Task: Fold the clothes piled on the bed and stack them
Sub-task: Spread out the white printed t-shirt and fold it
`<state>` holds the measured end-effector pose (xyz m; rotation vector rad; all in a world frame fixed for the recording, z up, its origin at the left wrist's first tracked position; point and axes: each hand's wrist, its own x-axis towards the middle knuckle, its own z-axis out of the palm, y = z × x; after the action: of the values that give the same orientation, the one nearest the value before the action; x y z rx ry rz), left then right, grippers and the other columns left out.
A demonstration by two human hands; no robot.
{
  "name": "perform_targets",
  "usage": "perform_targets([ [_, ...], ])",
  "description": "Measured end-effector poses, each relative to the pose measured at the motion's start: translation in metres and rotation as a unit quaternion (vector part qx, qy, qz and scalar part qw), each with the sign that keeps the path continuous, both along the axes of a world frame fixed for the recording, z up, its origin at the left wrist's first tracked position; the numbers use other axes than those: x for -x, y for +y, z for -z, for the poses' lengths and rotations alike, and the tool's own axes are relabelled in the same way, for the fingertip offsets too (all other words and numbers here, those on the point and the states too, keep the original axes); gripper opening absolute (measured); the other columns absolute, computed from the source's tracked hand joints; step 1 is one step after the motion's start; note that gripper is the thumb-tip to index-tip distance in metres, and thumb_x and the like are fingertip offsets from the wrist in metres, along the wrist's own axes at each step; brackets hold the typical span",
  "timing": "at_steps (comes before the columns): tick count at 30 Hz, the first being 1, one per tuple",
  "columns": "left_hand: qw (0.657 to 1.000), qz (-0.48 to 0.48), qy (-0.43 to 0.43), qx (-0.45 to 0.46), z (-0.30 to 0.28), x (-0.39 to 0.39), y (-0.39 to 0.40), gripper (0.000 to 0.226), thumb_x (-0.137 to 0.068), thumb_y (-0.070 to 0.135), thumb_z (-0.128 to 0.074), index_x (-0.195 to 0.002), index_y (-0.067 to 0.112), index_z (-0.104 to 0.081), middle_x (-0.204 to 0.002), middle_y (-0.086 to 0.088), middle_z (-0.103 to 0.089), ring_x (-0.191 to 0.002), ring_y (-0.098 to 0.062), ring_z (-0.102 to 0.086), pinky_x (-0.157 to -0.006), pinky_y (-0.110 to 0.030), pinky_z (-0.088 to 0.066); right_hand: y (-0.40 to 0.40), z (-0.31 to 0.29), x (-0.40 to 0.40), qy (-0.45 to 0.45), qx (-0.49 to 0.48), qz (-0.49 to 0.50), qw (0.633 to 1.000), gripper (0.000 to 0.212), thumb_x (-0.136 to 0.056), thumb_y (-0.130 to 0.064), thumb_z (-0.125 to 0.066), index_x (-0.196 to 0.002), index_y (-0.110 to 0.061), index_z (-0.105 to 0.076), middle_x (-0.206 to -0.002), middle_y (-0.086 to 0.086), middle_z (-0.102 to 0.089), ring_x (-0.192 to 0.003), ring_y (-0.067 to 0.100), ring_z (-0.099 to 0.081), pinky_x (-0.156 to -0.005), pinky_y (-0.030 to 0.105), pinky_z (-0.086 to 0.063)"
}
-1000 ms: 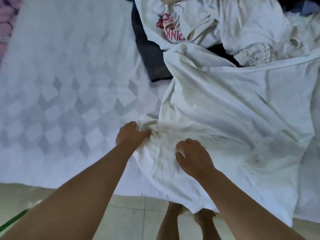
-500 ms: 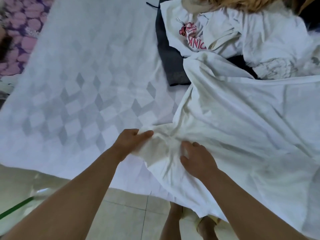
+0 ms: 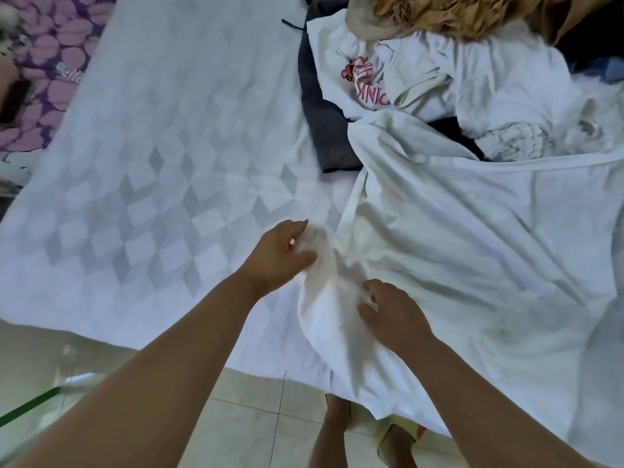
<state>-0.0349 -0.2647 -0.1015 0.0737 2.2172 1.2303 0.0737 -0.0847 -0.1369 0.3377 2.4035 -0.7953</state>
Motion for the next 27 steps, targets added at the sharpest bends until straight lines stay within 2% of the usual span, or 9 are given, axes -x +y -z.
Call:
perform_targets([
  [3, 0.989, 0.117, 0.052, 0.069, -0.007, -0.006, 0.022, 0.067, -0.082, 0.012, -0.069, -0.140, 0.027, -0.042, -0.115, 0.008, -0.044, -0.075, -0.006, -0.052, -0.072, -0.011, -0.042, 0.014, -0.003, -0.008, 0.002, -0.014, 0.049, 0.999, 0.042, -0.095, -0.029, -0.046, -0.136, -0.018, -0.042, -0.124, 0.003, -0.055, -0.118, 0.021, -0.050, -0.095, 0.030, -0.038],
  [5, 0.979, 0.189, 0.056, 0.040, -0.013, -0.016, 0.045, 0.076, -0.081, 0.009, -0.068, -0.140, 0.042, -0.034, -0.128, 0.014, -0.038, -0.084, -0.006, -0.056, -0.075, -0.014, -0.045, 0.025, -0.004, -0.015, 0.006, -0.041, 0.098, 0.994, 0.041, -0.095, -0.025, -0.046, -0.135, -0.018, -0.044, -0.125, 0.002, -0.056, -0.118, 0.020, -0.050, -0.093, 0.030, -0.038],
  [7, 0.976, 0.210, 0.036, -0.052, -0.014, -0.029, 0.071, 0.066, -0.082, 0.001, -0.063, -0.131, 0.042, -0.045, -0.138, 0.013, -0.039, -0.104, -0.003, -0.057, -0.081, -0.014, -0.047, 0.039, -0.006, -0.024, 0.006, -0.067, 0.167, 0.984, 0.038, -0.094, -0.021, -0.046, -0.132, -0.018, -0.048, -0.124, 0.002, -0.057, -0.118, 0.020, -0.050, -0.091, 0.029, -0.038],
  [10, 0.992, 0.054, 0.048, -0.099, -0.006, -0.040, 0.096, 0.037, -0.086, -0.005, -0.056, -0.109, 0.022, -0.067, -0.118, 0.008, -0.060, -0.099, -0.003, -0.060, -0.082, -0.019, -0.047, 0.057, -0.006, -0.037, 0.003, -0.085, 0.228, 0.970, 0.032, -0.092, -0.017, -0.047, -0.124, -0.015, -0.054, -0.119, 0.003, -0.059, -0.112, 0.022, -0.053, -0.082, 0.028, -0.037],
  [12, 0.995, -0.046, 0.078, 0.034, 0.009, -0.042, 0.096, 0.031, -0.087, 0.003, -0.056, -0.112, 0.020, -0.065, -0.118, 0.006, -0.059, -0.102, -0.007, -0.057, -0.086, -0.020, -0.044, 0.064, -0.004, -0.044, 0.026, -0.084, 0.232, 0.969, 0.025, -0.091, -0.016, -0.048, -0.115, -0.012, -0.057, -0.111, 0.003, -0.061, -0.103, 0.022, -0.055, -0.073, 0.026, -0.033],
  [15, 0.971, -0.111, 0.013, 0.211, 0.024, -0.051, 0.085, 0.045, -0.085, 0.030, -0.066, -0.125, 0.016, -0.052, -0.127, -0.002, -0.048, -0.111, -0.018, -0.054, -0.085, -0.023, -0.039, 0.061, -0.001, -0.049, 0.060, -0.031, 0.222, 0.973, 0.020, -0.090, -0.013, -0.051, -0.107, -0.010, -0.061, -0.104, 0.003, -0.062, -0.095, 0.020, -0.056, -0.072, 0.027, -0.036],
  [19, 0.965, -0.092, -0.093, 0.229, 0.032, -0.088, 0.090, 0.069, -0.071, 0.046, -0.075, -0.124, 0.017, -0.042, -0.114, 0.002, -0.053, -0.101, -0.020, -0.058, -0.076, -0.029, -0.043, 0.045, 0.000, -0.048, 0.086, 0.064, 0.214, 0.971, 0.022, -0.090, -0.009, -0.050, -0.109, -0.010, -0.063, -0.105, 0.000, -0.065, -0.097, 0.016, -0.058, -0.082, 0.027, -0.045],
  [24, 0.959, -0.088, -0.124, 0.240, 0.041, -0.115, 0.094, 0.013, -0.074, 0.022, -0.066, -0.079, 0.016, -0.056, -0.076, 0.002, -0.058, -0.068, -0.014, -0.054, -0.062, -0.027, -0.046, 0.037, 0.003, -0.041, 0.121, 0.126, 0.191, 0.966, 0.034, -0.091, -0.004, -0.048, -0.123, -0.012, -0.058, -0.122, -0.002, -0.058, -0.109, 0.016, -0.057, -0.082, 0.015, -0.037],
  [27, 0.978, -0.085, -0.041, 0.185, 0.040, -0.123, 0.091, 0.021, -0.073, 0.016, -0.069, -0.062, 0.022, -0.051, -0.077, 0.004, -0.054, -0.066, -0.009, -0.051, -0.056, -0.014, -0.037, 0.039, 0.010, -0.021, 0.137, 0.150, 0.152, 0.967, 0.048, -0.092, -0.002, -0.044, -0.137, -0.017, -0.045, -0.146, -0.005, -0.040, -0.126, 0.014, -0.047, -0.099, 0.021, -0.037],
])
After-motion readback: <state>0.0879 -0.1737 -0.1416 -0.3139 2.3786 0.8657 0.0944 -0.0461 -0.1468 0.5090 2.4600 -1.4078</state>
